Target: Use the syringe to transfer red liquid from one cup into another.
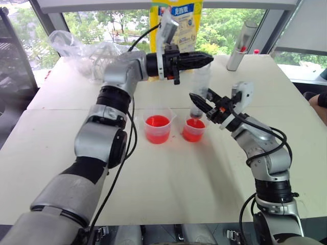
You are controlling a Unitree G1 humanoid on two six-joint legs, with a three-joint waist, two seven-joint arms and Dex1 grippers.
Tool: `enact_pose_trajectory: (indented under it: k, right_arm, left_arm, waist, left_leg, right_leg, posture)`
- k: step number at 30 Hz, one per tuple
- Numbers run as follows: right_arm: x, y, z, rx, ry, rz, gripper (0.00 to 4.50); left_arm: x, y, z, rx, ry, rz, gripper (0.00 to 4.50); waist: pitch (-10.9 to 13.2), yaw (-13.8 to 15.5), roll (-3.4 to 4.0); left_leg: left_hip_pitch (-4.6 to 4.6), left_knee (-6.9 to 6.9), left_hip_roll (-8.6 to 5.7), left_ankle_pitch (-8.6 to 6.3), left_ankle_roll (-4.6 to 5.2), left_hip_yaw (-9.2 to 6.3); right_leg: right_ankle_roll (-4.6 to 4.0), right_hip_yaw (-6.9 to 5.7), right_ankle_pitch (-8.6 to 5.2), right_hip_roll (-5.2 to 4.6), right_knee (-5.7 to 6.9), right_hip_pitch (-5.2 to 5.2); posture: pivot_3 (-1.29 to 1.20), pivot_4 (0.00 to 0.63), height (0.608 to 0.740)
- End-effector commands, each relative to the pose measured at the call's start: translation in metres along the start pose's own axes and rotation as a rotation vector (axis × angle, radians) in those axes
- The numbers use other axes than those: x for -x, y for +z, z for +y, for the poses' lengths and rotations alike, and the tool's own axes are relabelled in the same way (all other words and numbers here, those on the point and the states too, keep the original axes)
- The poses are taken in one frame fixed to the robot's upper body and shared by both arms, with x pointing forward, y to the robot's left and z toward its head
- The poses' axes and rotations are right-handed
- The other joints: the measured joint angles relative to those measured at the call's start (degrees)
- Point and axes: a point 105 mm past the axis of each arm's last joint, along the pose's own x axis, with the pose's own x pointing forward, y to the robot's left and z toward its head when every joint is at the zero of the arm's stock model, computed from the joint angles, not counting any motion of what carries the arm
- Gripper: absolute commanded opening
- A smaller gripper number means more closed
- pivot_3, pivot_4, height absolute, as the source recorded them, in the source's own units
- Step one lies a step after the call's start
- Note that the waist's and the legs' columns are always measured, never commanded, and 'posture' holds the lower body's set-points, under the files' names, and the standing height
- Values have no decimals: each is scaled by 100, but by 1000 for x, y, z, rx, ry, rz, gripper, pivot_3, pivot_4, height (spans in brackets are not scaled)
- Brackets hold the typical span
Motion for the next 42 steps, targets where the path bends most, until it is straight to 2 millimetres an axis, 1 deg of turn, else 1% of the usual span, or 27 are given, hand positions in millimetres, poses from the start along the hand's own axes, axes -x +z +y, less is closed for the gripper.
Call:
enact_pose_trajectory:
  k: [1,7,10,17,19,20,25,26,31,35,37,39,42]
  right_arm:
    - [2,58,-7,92,-31,-190,1400]
    - [3,61,-9,92,-37,-197,1400]
    - [4,60,-10,92,-37,-193,1400]
    - [4,51,-7,83,-28,-165,1400]
    - [4,50,-5,81,-25,-165,1400]
    - [3,50,-3,75,-16,-166,1400]
    - [1,50,3,59,2,-171,1400]
    - [1,51,3,55,5,-172,1400]
    - [0,50,5,48,14,-169,1400]
    - [1,48,6,36,13,-158,1400]
    - [2,46,4,16,6,-150,1400]
    - [2,46,3,4,6,-141,1400]
    - [-1,49,-5,-26,-7,-94,1400]
  left_arm:
    - [-5,-28,-5,58,-34,94,51]
    - [-6,-34,-6,73,-38,98,51]
    - [-5,-34,-6,74,-38,97,51]
    - [0,-16,-3,69,-17,47,51]
    - [2,-12,-3,72,-11,32,889]
    - [6,-6,-1,70,1,11,1150]
    - [18,9,3,41,55,-45,3710]
    - [21,13,4,29,69,-54,4149]
    - [35,27,7,-6,119,-104,4149]
    - [57,40,6,-33,173,-142,4149]
    - [71,35,0,-41,187,-121,4149]
    - [82,23,-9,-52,199,-79,4149]
    - [98,12,-23,-63,213,-35,4149]
  waist:
    - [0,-1,0]
    - [0,0,0]
    - [0,0,0]
    - [0,-1,0]
    - [0,-1,0]
    - [-2,1,4]
    - [-2,-7,6]
    - [-2,-4,6]
    - [-2,3,6]
    - [-2,-7,7]
    - [-3,-69,9]
    - [-3,-107,10]
    - [-4,-26,10]
  left_leg:
    - [0,0,0,0,0,0]
    - [1,0,0,0,0,0]
    - [0,0,0,0,0,0]
    - [1,0,0,0,0,0]
    - [1,0,0,0,0,-1]
    - [1,0,0,0,0,-1]
    - [2,0,1,0,0,0]
    - [3,0,3,0,0,-1]
    - [1,2,2,0,0,1]
    - [1,1,3,0,-1,0]
    - [8,-2,6,0,0,0]
    - [13,-6,14,0,-1,-3]
    - [6,1,13,8,-13,-3]
  right_leg:
    - [0,0,0,0,0,0]
    - [0,0,0,0,1,0]
    - [0,0,0,0,1,0]
    - [0,0,0,0,1,0]
    - [0,0,0,0,1,0]
    - [0,0,0,0,1,0]
    - [0,2,0,1,4,-1]
    - [0,1,0,1,5,0]
    - [0,3,0,0,5,1]
    - [0,3,0,0,6,1]
    - [0,10,0,1,9,0]
    - [-1,15,0,7,11,0]
    - [-1,6,0,5,15,3]
  posture:
    - [0,150,740]
    - [0,150,740]
    - [0,150,740]
    - [0,150,740]
    - [0,150,740]
    - [0,150,740]
    - [0,150,740]
    - [0,150,740]
    - [0,150,740]
    - [0,150,740]
    - [0,150,740]
    - [0,150,740]
    - [0,150,740]
